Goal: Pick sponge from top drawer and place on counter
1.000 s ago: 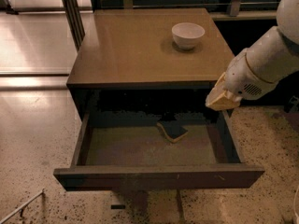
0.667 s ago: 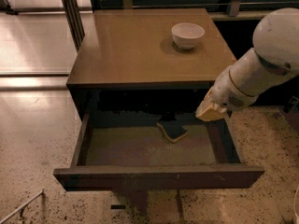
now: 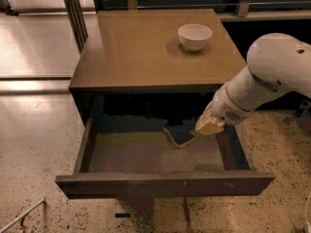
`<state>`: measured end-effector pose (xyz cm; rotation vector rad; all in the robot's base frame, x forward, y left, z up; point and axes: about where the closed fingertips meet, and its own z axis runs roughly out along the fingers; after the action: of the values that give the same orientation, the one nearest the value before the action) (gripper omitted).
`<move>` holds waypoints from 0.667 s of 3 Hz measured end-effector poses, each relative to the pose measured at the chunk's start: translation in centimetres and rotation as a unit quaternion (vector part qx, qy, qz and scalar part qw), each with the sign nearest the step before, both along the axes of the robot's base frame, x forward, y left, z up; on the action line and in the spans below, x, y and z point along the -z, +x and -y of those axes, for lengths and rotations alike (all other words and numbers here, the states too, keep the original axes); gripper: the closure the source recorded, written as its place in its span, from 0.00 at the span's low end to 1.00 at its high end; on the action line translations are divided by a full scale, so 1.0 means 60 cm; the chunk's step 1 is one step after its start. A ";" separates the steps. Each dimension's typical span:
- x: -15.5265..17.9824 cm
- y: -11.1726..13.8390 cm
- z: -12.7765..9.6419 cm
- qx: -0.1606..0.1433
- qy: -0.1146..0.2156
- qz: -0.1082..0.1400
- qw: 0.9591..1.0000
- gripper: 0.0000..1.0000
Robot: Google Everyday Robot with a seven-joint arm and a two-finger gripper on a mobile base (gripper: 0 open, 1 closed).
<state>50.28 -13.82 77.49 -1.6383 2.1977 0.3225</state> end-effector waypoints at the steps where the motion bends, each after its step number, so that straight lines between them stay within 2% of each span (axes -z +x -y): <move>1: 0.013 0.000 0.001 -0.002 0.002 0.001 1.000 0.81; 2: 0.048 0.014 -0.011 -0.007 0.010 0.011 1.000 0.60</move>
Offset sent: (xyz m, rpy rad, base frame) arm 0.0268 0.0151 -0.0573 0.0484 -0.0665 0.0143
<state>51.11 -13.18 74.61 -1.6395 2.1624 0.3273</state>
